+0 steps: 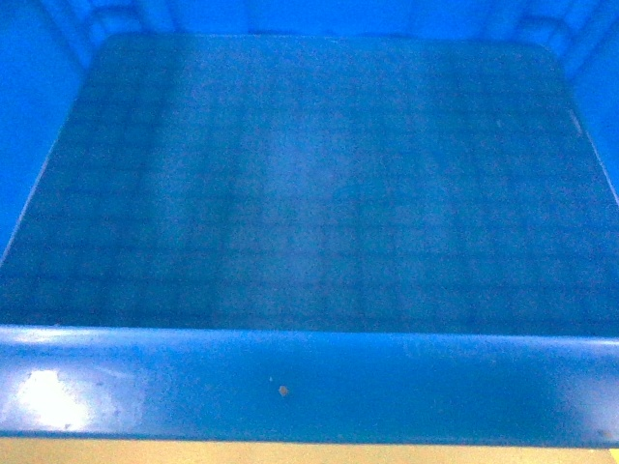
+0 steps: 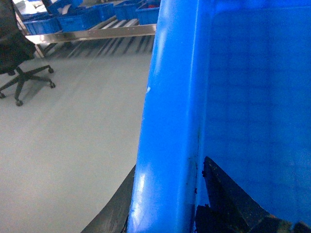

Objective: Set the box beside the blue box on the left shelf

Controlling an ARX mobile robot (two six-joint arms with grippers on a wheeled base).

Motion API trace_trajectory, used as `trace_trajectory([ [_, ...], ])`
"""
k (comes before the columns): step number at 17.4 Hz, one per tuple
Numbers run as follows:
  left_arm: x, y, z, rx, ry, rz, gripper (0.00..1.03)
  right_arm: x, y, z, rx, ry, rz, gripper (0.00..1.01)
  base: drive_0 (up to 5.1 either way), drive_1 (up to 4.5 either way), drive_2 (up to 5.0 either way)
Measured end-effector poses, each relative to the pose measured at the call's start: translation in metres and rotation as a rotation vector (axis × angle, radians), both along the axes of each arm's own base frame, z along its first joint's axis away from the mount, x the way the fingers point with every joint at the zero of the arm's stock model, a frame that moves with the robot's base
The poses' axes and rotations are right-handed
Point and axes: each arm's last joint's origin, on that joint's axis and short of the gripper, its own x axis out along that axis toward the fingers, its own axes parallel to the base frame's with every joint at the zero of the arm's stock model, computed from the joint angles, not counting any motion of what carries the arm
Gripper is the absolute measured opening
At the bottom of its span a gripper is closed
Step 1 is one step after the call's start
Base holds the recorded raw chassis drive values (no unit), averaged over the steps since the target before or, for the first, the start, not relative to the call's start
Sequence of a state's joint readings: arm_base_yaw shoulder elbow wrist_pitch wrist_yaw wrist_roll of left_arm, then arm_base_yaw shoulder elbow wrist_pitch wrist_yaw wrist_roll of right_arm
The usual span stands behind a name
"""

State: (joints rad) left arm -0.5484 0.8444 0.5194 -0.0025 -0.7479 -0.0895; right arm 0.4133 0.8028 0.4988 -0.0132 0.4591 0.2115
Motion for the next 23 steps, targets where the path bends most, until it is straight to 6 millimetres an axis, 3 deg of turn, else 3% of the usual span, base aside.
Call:
trace_trajectory([
  [23,0.0000,-0.0001,-0.0001,0.000,0.000,-0.001,0.34,0.0000,0.0000,-0.0002,0.000,0.001,0.000,0.09,0.0,4.17,-4.1],
])
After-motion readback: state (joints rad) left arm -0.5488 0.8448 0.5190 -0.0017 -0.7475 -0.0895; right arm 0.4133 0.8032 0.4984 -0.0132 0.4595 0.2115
